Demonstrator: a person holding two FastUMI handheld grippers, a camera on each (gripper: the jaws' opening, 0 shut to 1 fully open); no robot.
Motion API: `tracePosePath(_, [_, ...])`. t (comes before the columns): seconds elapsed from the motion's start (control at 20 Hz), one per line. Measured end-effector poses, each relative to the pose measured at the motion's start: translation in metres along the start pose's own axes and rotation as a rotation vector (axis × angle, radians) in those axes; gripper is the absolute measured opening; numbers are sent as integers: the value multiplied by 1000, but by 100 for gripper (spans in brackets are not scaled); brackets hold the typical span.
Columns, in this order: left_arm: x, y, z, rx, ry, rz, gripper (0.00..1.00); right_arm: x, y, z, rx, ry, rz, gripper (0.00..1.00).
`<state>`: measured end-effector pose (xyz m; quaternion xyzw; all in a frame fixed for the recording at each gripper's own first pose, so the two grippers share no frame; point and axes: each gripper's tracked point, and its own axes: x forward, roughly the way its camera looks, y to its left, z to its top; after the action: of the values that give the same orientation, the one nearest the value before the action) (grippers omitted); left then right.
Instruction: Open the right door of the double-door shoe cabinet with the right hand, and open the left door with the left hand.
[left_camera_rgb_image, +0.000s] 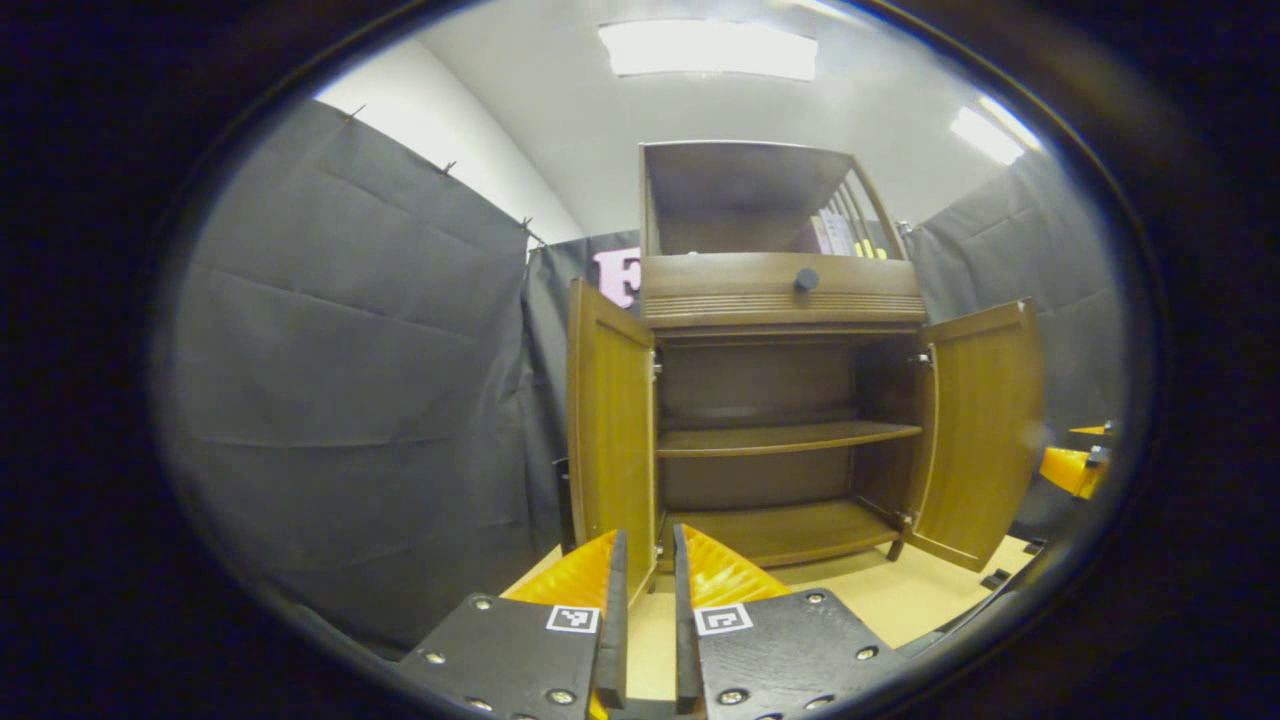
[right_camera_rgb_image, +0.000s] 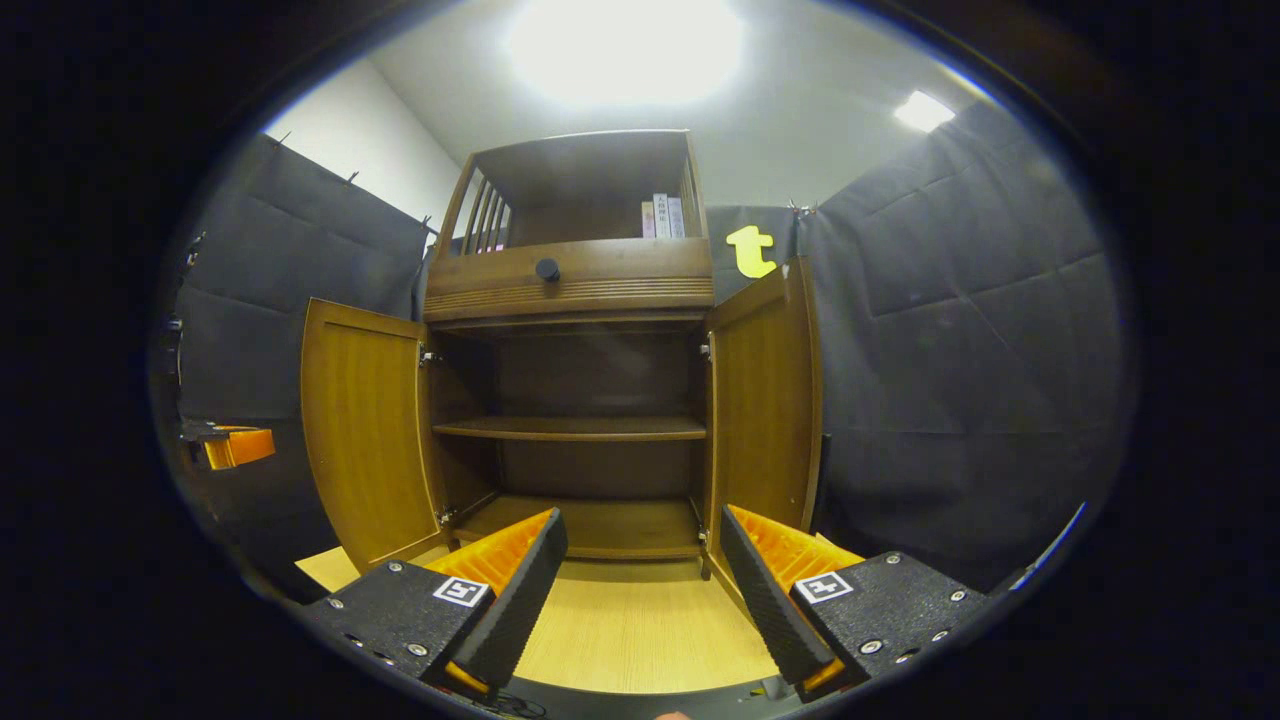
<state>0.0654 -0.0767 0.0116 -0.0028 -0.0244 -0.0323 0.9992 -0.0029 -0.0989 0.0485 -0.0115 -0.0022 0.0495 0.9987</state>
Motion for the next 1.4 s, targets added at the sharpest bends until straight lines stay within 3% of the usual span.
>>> tracePosePath(0.3, [-48, -37, 4, 27, -13, 2, 19, -21, -13, 0, 29, -8, 0, 95])
tracePosePath(0.4, [-61, -43, 1, 19, -9, 8, 14, -27, -15, -3, 42, -1, 4, 95])
tracePosePath(0.45, [-68, -45, 0, 17, -5, 16, 20, -30, -15, -5, 48, 4, 7, 94])
tracePosePath(0.6, [-80, -49, -8, 24, 6, 36, 53, -39, -16, -9, 52, 15, 19, 95])
tracePosePath(0.65, [-81, -52, -11, 19, 12, 32, 53, -42, -16, -9, 53, 16, 20, 95])
tracePosePath(1.0, [-94, -50, -10, 11, 1, 70, 100, -49, -18, -10, 63, 14, 25, 95])
tracePosePath(1.4, [-98, -53, -5, 28, -10, 66, 100, -50, -20, -9, 71, 17, 15, 95])
